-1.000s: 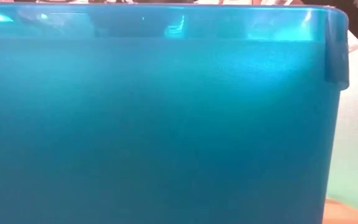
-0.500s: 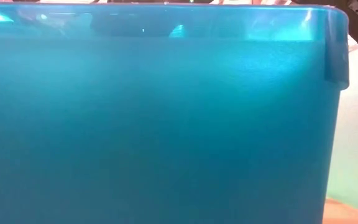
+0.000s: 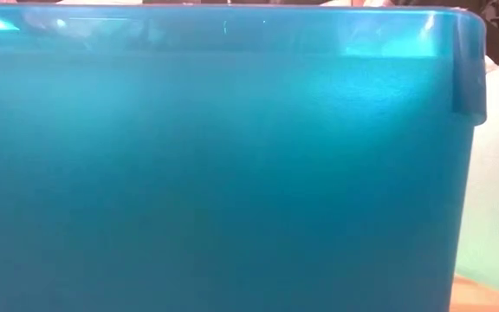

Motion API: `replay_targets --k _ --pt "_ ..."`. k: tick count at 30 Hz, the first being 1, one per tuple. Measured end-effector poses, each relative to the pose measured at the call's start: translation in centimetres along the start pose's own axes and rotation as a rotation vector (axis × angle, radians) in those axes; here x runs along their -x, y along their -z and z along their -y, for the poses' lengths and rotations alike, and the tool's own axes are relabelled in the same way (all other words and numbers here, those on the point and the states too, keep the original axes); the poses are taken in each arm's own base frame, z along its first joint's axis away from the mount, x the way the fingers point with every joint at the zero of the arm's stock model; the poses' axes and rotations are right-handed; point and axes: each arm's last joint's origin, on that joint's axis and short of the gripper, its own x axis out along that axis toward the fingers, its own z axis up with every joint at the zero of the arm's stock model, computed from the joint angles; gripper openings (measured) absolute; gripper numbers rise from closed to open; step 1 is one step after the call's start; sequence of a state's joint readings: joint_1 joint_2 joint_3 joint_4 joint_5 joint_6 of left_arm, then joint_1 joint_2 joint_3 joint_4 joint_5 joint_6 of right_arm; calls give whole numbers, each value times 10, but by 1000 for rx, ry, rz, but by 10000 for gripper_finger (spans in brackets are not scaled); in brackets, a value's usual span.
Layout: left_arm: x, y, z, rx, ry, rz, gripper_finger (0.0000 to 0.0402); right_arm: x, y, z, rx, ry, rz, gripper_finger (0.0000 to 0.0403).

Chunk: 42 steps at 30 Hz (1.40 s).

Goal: Pick and place medicine bottles into bin by pill shape (circle, oval)
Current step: Put the small blue pill bottle into the light blue bin

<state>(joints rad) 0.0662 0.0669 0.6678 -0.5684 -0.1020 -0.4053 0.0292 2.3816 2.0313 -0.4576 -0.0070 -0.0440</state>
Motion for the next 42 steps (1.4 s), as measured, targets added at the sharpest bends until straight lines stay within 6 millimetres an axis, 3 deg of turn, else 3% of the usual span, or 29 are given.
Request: replay_targets --k 3,14,28,36,42 --pt "0 0 0 0 -1 -2 181 -8 5 -2 -8 -28 -12 245" --pt "0 0 0 -1 -6 -4 181 -10 9 -2 -16 -28 -40 240" --pt "0 2 -1 -2 -22 -13 181 -10 10 -2 -16 -27 -57 137" --pt "0 2 -1 -2 -22 -13 180 -10 10 -2 -17 -27 -52 123" --pt "0 2 -1 -2 -22 -13 180 9 -8 -4 -16 -28 -10 129"
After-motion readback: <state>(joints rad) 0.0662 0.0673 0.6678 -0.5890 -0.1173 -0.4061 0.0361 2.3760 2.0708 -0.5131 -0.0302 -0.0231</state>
